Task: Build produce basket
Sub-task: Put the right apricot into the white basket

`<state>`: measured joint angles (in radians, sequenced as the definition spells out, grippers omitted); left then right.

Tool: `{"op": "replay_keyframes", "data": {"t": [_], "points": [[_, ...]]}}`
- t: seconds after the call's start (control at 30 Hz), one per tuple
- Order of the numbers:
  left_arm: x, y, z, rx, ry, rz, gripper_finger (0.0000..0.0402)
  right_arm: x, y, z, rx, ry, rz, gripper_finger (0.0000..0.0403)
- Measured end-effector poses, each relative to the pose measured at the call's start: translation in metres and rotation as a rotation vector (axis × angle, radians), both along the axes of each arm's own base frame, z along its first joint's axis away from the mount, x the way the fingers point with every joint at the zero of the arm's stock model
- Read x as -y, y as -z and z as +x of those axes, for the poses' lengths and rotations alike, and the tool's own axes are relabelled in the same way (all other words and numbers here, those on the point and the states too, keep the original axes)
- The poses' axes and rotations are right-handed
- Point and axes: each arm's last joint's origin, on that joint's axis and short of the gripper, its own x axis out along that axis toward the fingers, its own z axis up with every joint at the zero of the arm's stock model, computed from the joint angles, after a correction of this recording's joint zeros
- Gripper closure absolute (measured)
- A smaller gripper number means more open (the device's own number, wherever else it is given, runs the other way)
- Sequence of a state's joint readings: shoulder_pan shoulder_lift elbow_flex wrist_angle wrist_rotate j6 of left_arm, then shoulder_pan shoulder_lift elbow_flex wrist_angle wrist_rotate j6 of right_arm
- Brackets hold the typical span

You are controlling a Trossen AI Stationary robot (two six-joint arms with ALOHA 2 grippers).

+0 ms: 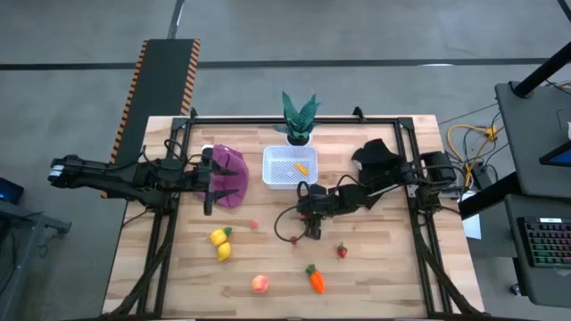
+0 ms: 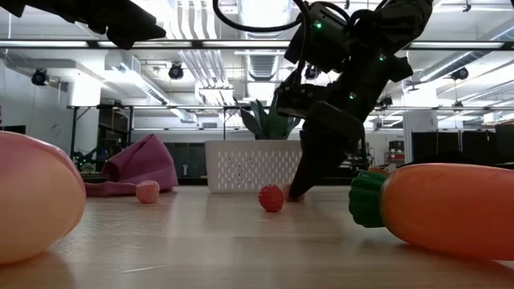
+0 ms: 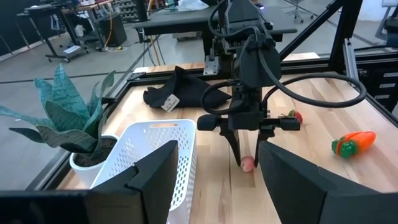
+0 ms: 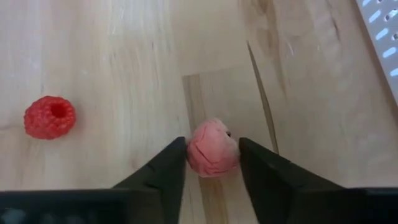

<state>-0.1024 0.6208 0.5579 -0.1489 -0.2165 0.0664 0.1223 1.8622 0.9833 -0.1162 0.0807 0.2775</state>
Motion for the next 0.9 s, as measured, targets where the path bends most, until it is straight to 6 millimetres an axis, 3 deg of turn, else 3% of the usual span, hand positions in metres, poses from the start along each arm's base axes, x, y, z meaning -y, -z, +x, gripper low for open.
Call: {"op": "replay_keyframes", "data": {"t": [0.2,0.37,0.57,0.7,0.8,0.9], "points": [[0.000,0.000,0.000,0.001,0.000,0.000,0.0192,-0.003,-0.001,0.000,0.002,-0.008,0.000,0.0346],[0.000,0.000,0.000,0.000,-0.001,0.000,0.0192,-0.010,-0.011,0.002,0.026,-0.054,0.052,0.0369],[0.000,0.000,0.000,-0.001,0.000,-0.001,0.0192,-0.018,-0.061,0.015,0.311,-0.121,0.083,0.0371],[0.000,0.000,0.000,-0.003,-0.001,-0.001,0.0192,-0.015,-0.100,0.015,0.514,-0.140,-0.018,0.0372],[0.000,0.000,0.000,-0.003,-0.001,-0.001,0.0192,-0.005,-0.119,0.007,0.525,-0.082,-0.219,0.0372],[0.000,0.001,0.000,-0.004,0.000,0.000,0.0192,0.019,-0.124,-0.001,0.444,-0.008,-0.333,0.0373]]}}
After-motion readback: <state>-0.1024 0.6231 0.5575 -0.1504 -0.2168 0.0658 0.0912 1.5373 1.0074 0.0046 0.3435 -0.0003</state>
